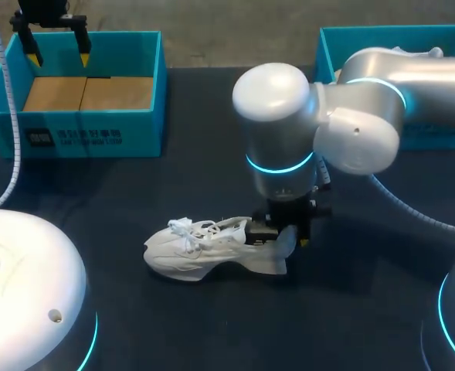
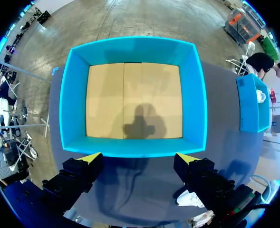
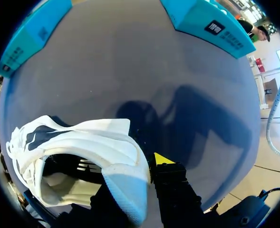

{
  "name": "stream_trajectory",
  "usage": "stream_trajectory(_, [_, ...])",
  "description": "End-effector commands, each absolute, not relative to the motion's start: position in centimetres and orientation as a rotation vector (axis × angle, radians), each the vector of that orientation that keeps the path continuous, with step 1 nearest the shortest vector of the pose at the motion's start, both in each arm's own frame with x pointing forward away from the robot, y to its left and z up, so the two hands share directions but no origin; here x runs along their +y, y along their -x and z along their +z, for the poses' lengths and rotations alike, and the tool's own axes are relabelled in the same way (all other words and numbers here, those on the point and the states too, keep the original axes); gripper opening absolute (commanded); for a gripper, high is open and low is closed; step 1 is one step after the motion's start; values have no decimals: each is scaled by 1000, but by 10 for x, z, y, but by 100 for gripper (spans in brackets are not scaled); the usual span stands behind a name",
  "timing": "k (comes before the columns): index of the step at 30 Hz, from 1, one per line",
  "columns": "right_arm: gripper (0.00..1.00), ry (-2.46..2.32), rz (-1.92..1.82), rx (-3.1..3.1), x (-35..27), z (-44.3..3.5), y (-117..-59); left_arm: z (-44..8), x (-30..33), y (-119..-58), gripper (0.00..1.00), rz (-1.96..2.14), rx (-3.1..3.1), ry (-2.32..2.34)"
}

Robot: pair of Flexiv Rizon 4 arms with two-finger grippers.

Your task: Take the shoe out of the shoebox, open the shoe tongue, remove and reinsert the insole, then place the shoe into the shoebox

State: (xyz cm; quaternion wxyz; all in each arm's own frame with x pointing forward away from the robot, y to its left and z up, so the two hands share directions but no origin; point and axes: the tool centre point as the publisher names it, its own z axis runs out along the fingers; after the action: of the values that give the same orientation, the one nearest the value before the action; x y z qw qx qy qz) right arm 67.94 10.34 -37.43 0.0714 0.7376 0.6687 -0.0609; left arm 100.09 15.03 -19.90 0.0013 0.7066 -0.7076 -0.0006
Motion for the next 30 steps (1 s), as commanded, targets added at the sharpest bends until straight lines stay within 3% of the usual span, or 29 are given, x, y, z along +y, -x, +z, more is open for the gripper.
stream_trajectory(1, [0,-2228,-182,2004,102,-377,-679,-199,150,-1001,100,-2,-2221,-2219])
stream_trajectory(28, [0,-2312,-211,1988,95,-386,-674,-199,150,-1001,100,-2,-2221,-2219])
stream_trajectory(29, [5,-2313,-210,1986,95,-385,-674,-199,150,-1001,100,-2,-2221,-2219])
stream_trajectory(30, [16,-2314,-209,1983,95,-383,-673,-199,150,-1001,100,-2,-2221,-2219])
